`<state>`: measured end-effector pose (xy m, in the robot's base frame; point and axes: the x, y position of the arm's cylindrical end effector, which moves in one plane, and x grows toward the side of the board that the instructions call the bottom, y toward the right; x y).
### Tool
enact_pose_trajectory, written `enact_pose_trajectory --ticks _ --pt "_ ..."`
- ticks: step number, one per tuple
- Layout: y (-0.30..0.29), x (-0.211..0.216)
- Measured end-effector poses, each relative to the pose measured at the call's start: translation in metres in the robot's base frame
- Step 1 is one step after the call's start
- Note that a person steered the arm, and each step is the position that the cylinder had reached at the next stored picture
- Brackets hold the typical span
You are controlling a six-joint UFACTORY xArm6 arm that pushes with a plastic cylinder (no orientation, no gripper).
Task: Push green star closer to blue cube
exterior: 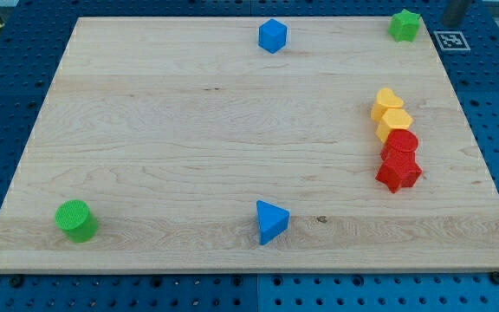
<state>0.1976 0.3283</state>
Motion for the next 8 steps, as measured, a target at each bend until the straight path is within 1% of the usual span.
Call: enact_pose_trajectory --ticks 1,2,3,4,5,8 --pt "-0.035 -0.004" --pt "-0.041 0.023" --pt "-0.043 0.034" --pt "-0.053 0.035" --pt "-0.068 0.046" --pt "-0.118 0.051"
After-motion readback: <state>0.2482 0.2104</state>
